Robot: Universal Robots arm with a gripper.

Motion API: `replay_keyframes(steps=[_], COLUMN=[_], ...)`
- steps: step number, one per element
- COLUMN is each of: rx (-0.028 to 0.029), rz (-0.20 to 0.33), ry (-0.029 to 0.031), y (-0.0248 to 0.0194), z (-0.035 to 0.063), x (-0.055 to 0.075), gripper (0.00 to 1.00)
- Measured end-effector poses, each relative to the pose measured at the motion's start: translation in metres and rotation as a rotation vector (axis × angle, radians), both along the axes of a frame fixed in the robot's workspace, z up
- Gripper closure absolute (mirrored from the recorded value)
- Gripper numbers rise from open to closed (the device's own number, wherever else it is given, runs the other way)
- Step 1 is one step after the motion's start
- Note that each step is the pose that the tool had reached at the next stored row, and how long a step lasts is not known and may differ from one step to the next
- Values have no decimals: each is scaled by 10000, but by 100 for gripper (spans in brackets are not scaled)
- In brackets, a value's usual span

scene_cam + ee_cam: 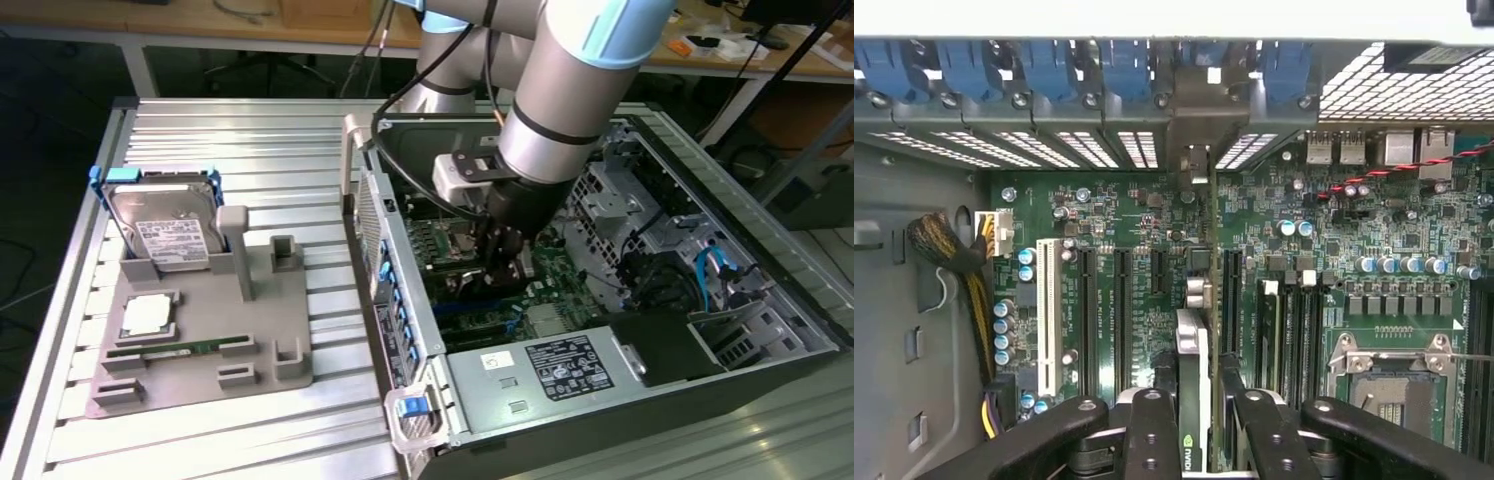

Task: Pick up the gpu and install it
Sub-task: 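Insert the gpu into the slot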

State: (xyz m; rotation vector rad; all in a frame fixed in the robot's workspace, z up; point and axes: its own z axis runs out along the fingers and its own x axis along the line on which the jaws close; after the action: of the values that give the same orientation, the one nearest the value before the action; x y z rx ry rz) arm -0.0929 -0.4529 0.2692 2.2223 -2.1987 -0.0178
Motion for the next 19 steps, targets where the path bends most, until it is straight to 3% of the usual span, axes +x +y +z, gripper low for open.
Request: replay_keyframes(steps=[8,16,19], rx=[-31,-77,-53], rz=[-137,-142,-143], ry=[-1,2,-12], y=[-19,-20,-17], z=[-3,-76,-106], x=[0,-9,-8], gripper=[73,73,73])
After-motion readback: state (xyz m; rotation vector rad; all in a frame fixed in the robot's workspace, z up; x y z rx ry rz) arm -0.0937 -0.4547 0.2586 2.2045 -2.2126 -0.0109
